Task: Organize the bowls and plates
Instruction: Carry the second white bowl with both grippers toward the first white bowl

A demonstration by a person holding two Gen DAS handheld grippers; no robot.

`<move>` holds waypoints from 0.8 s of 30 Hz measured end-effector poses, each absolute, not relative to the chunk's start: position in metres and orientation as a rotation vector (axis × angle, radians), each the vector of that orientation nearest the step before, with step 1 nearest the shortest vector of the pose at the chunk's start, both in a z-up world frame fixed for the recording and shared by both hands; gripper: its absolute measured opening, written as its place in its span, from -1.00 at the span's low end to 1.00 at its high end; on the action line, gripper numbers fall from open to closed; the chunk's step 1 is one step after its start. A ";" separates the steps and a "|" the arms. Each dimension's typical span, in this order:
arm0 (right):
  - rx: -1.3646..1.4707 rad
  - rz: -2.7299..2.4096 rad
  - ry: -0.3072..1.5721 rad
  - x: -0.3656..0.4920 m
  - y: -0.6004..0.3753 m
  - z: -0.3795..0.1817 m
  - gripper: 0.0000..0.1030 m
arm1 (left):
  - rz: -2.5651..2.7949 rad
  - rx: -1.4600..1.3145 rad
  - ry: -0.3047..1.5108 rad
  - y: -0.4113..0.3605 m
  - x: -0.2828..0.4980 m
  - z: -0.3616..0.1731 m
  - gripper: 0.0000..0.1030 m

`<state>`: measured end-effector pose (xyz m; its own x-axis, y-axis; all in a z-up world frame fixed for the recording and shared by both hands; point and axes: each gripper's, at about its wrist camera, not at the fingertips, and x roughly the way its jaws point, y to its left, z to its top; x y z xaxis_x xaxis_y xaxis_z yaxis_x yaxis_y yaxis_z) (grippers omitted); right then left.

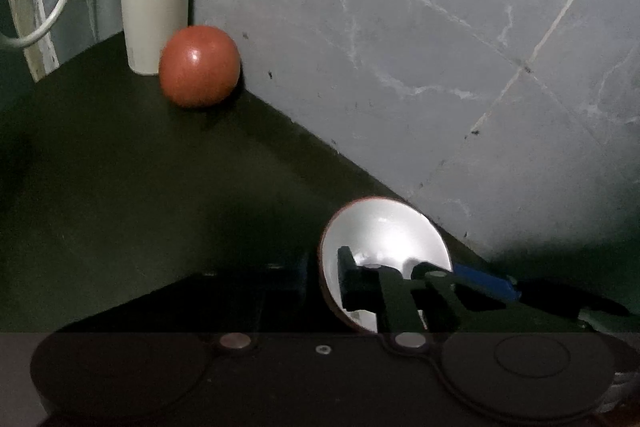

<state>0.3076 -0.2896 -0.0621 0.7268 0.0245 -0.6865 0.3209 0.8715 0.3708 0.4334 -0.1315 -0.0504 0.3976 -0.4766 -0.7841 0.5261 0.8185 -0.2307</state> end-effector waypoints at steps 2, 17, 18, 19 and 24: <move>0.504 -0.166 0.747 0.307 -0.289 -0.061 -0.46 | -0.626 0.060 0.977 -0.133 0.431 -0.052 -0.81; 0.488 -0.139 0.750 0.289 -0.286 -0.040 -0.70 | -0.600 -0.006 0.945 -0.124 0.390 -0.032 -0.89; 0.484 -0.135 0.747 0.285 -0.286 -0.036 -0.71 | -0.596 -0.013 0.938 -0.123 0.386 -0.029 -0.89; 0.483 -0.131 0.744 0.282 -0.286 -0.033 -0.71 | -0.591 -0.019 0.930 -0.122 0.380 -0.026 -0.89; 0.459 -0.094 0.739 0.261 -0.284 -0.014 -0.71 | -0.575 -0.073 0.928 -0.111 0.349 -0.016 -0.89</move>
<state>0.2609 -0.2839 -0.0138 0.7397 0.0767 -0.6686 0.2412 0.8972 0.3698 0.3495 -0.1110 -0.0158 0.4609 -0.4980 -0.7345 0.4364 0.8479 -0.3010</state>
